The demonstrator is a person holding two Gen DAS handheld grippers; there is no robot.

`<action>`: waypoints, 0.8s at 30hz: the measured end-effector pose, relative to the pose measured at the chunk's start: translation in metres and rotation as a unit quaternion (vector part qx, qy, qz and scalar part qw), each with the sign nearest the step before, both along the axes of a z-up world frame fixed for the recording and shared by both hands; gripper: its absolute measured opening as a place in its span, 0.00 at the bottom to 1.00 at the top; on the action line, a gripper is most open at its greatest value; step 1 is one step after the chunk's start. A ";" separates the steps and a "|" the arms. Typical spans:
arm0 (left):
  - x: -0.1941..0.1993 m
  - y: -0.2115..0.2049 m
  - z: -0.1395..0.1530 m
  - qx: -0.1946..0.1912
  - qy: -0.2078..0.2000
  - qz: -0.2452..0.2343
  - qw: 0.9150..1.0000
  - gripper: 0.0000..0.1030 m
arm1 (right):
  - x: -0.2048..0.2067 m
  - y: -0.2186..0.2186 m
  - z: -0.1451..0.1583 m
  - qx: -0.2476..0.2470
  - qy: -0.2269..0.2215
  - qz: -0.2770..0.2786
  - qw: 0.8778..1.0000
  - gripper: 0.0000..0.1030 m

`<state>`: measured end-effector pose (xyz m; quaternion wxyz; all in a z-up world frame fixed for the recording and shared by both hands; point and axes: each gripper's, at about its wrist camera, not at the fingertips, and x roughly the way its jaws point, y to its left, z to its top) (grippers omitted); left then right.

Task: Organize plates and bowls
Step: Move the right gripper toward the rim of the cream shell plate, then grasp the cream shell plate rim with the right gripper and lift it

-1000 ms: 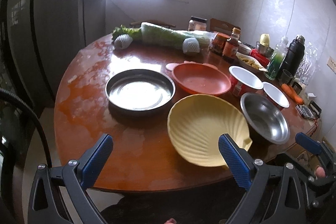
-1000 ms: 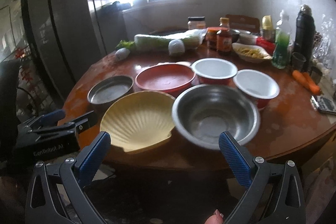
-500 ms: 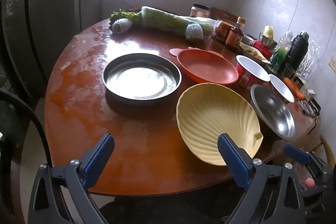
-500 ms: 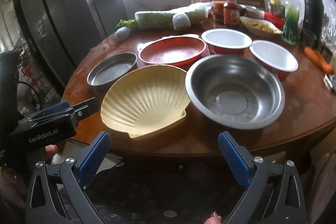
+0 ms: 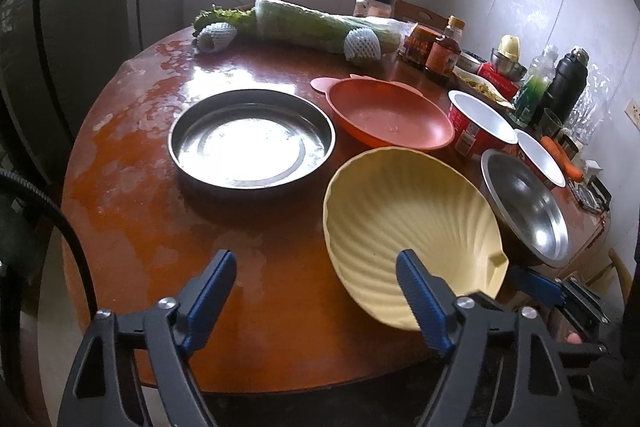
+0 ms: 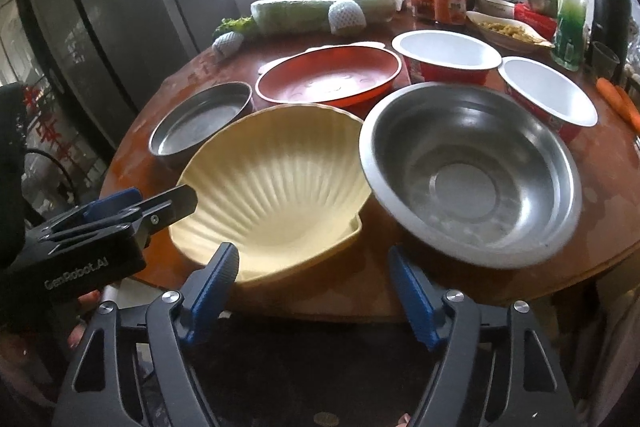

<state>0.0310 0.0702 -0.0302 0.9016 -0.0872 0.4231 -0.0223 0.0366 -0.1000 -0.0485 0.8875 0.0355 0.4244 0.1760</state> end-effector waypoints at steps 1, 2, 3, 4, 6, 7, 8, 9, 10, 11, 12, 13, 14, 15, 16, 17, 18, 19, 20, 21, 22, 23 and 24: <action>0.001 0.000 -0.001 -0.001 0.001 0.000 1.000 0.76 | 0.001 0.000 0.000 -0.001 0.000 0.000 1.000 0.71; 0.001 0.001 -0.002 -0.002 0.002 0.001 1.000 0.72 | 0.002 0.001 -0.001 0.000 0.000 0.001 1.000 0.65; 0.002 0.000 -0.002 -0.002 0.003 0.000 1.000 0.70 | 0.003 0.001 -0.002 0.001 -0.002 0.003 1.000 0.60; 0.002 0.000 -0.003 -0.003 0.003 -0.001 1.000 0.67 | 0.004 0.003 -0.002 0.000 -0.002 0.007 1.000 0.57; 0.004 0.000 -0.005 -0.009 0.006 -0.006 1.000 0.61 | 0.004 0.005 -0.002 -0.002 -0.007 0.011 1.000 0.52; 0.004 0.000 -0.006 -0.012 0.007 -0.009 1.000 0.53 | 0.004 0.005 -0.001 -0.005 -0.011 0.012 1.000 0.51; 0.004 -0.001 -0.006 -0.017 0.008 -0.013 1.000 0.48 | 0.004 0.006 -0.001 -0.005 -0.012 0.014 1.000 0.47; 0.005 -0.002 -0.007 -0.020 0.011 -0.018 1.000 0.47 | 0.004 0.007 0.000 -0.005 -0.013 0.016 1.000 0.44; 0.005 -0.002 -0.008 -0.022 0.013 -0.020 0.999 0.42 | 0.004 0.008 0.000 -0.006 -0.015 0.020 1.000 0.43; 0.004 -0.003 -0.009 -0.024 0.013 -0.022 0.999 0.37 | 0.003 0.009 0.001 -0.007 -0.017 0.023 1.000 0.41; 0.004 -0.004 -0.009 -0.021 0.014 -0.023 0.999 0.37 | 0.002 0.010 0.002 -0.008 -0.019 0.025 0.999 0.40; 0.003 -0.004 -0.010 -0.020 0.013 -0.022 0.999 0.36 | 0.001 0.012 0.002 -0.011 -0.020 0.027 0.999 0.40; 0.003 -0.003 -0.010 -0.020 0.013 -0.021 1.000 0.35 | 0.000 0.013 0.003 -0.014 -0.022 0.028 0.999 0.40; 0.002 -0.002 -0.010 -0.020 0.013 -0.019 1.000 0.34 | 0.000 0.013 0.003 -0.013 -0.022 0.028 0.999 0.40; 0.001 -0.001 -0.009 -0.020 0.013 -0.018 1.000 0.32 | 0.001 0.013 0.004 -0.013 -0.022 0.029 0.999 0.40; 0.001 0.001 -0.008 -0.018 0.012 -0.017 1.000 0.32 | 0.000 0.014 0.004 -0.012 -0.020 0.030 0.999 0.40; 0.000 0.002 -0.008 -0.015 0.011 -0.016 1.000 0.32 | 0.000 0.015 0.004 -0.012 -0.018 0.032 0.999 0.40; -0.001 0.004 -0.007 -0.012 0.010 -0.014 1.000 0.31 | -0.001 0.017 0.005 -0.012 -0.016 0.036 0.999 0.40; -0.001 0.006 -0.007 -0.008 0.010 -0.012 1.000 0.31 | -0.002 0.019 0.005 -0.013 -0.017 0.040 0.999 0.40; -0.002 0.009 -0.007 -0.006 0.011 -0.008 1.000 0.31 | -0.004 0.023 0.006 -0.016 -0.018 0.045 0.999 0.40; -0.002 0.012 -0.007 -0.005 0.013 -0.003 1.000 0.31 | -0.005 0.027 0.006 -0.020 -0.020 0.051 0.998 0.40; -0.002 0.016 -0.008 -0.004 0.015 0.004 1.000 0.31 | -0.006 0.031 0.006 -0.023 -0.020 0.058 0.998 0.41; -0.002 0.019 -0.008 -0.005 0.015 0.007 1.000 0.31 | -0.007 0.036 0.006 -0.026 -0.020 0.065 0.997 0.41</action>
